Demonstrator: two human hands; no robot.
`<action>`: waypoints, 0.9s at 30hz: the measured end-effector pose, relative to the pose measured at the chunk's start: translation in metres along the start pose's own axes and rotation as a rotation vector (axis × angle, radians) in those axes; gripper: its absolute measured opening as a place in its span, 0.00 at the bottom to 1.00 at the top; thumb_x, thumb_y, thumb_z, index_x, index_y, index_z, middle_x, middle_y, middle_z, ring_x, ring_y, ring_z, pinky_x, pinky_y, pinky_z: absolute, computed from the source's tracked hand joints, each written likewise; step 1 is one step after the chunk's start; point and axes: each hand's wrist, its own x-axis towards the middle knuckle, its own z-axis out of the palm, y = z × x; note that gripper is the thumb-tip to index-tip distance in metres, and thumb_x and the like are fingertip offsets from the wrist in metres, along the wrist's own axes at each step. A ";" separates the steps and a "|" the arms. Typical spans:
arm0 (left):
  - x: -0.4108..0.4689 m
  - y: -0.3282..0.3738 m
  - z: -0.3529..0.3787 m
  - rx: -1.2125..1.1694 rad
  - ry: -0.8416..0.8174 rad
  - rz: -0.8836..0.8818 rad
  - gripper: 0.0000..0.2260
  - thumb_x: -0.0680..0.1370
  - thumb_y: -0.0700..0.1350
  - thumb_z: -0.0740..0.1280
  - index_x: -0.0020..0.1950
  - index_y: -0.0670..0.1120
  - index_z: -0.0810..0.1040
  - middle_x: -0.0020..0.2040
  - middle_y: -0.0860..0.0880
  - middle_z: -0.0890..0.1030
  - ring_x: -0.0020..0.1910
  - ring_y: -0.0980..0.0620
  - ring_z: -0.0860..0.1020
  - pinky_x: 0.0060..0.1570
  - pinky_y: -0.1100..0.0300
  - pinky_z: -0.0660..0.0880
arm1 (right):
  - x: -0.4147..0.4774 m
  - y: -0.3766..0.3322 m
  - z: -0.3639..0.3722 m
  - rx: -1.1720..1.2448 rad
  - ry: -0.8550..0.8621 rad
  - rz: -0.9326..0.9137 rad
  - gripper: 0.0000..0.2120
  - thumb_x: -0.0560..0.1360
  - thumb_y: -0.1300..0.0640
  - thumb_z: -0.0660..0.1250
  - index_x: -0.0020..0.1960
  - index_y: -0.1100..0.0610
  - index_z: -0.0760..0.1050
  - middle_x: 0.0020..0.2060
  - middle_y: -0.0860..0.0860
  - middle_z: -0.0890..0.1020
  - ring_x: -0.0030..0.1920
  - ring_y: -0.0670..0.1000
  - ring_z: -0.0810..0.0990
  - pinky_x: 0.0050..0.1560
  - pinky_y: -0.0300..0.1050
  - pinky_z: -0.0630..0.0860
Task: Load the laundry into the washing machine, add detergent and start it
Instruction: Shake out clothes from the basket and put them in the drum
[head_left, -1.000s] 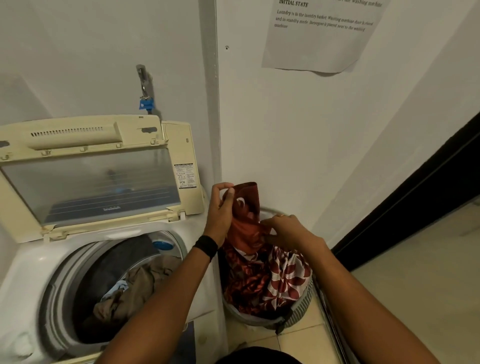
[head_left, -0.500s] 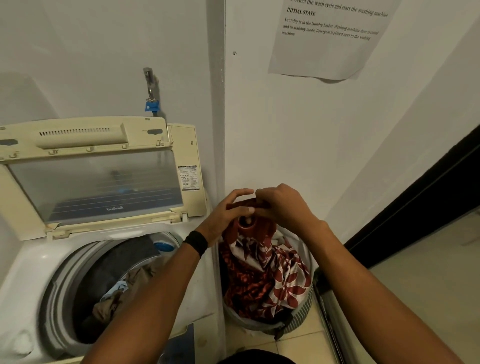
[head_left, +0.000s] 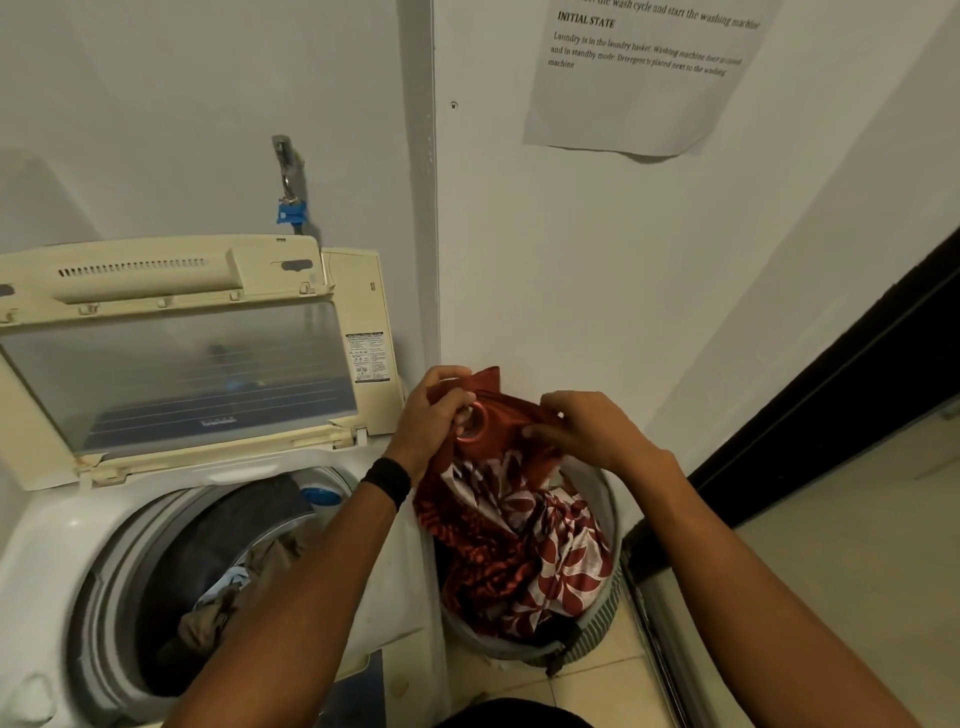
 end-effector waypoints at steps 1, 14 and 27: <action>0.000 0.001 0.004 0.050 0.060 0.033 0.11 0.82 0.39 0.66 0.64 0.47 0.77 0.35 0.49 0.77 0.33 0.55 0.75 0.39 0.61 0.76 | 0.001 -0.003 -0.001 -0.047 0.036 0.061 0.17 0.79 0.41 0.68 0.39 0.50 0.70 0.31 0.44 0.74 0.33 0.49 0.74 0.36 0.44 0.65; -0.013 -0.009 0.032 0.076 0.096 0.145 0.17 0.84 0.48 0.67 0.71 0.50 0.70 0.57 0.50 0.83 0.53 0.57 0.84 0.52 0.61 0.82 | 0.015 -0.046 0.013 0.857 0.063 0.330 0.17 0.83 0.54 0.61 0.45 0.63 0.82 0.40 0.56 0.84 0.42 0.56 0.82 0.55 0.57 0.80; -0.012 -0.011 0.018 -0.115 0.102 0.035 0.16 0.81 0.43 0.70 0.68 0.53 0.76 0.58 0.49 0.85 0.56 0.46 0.84 0.54 0.52 0.82 | 0.006 -0.049 0.030 0.602 0.236 0.103 0.18 0.71 0.47 0.79 0.51 0.52 0.73 0.42 0.44 0.82 0.41 0.45 0.82 0.44 0.41 0.80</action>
